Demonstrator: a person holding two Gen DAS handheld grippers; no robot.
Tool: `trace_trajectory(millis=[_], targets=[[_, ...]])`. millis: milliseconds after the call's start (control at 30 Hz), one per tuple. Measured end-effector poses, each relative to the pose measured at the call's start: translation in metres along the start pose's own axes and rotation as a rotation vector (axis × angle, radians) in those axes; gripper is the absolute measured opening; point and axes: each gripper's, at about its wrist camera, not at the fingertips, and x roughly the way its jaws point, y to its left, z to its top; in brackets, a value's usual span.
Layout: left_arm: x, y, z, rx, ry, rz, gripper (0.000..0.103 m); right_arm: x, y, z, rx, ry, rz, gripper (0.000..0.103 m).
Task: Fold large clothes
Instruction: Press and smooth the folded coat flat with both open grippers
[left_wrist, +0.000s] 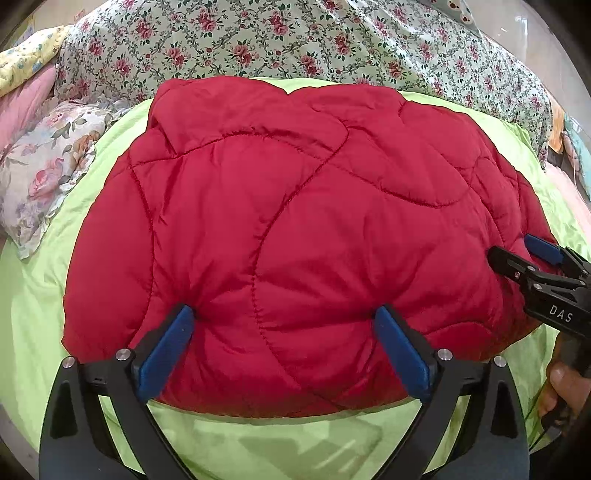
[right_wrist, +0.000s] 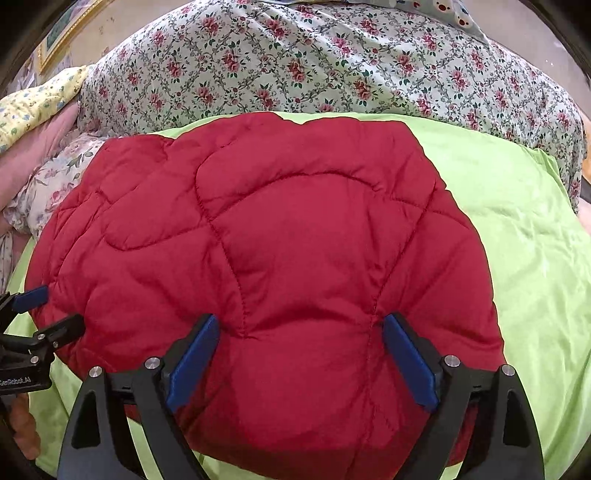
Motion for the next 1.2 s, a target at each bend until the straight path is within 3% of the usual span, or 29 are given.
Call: trace_trajectory(millis=[233,400,567,1200], targets=[[-0.016,0.011,0.010,-0.049,-0.023,-0.015,0.098,0.000,-0.003,-0.001,0.004,-0.009,0.014,0.092],[0.000,0.021,0.017,-0.066,0.002,-0.013,0.098,-0.001,-0.004,-0.002,0.000,-0.014,0.015,0.092],[0.010,0.018,0.022,-0.057,0.000,0.010,0.102,-0.001,-0.003,-0.002,-0.004,-0.015,0.013,0.092],[0.013,0.018,0.024,-0.050,-0.012,0.015,0.103,0.000,-0.002,0.000,-0.001,-0.014,-0.002,0.093]])
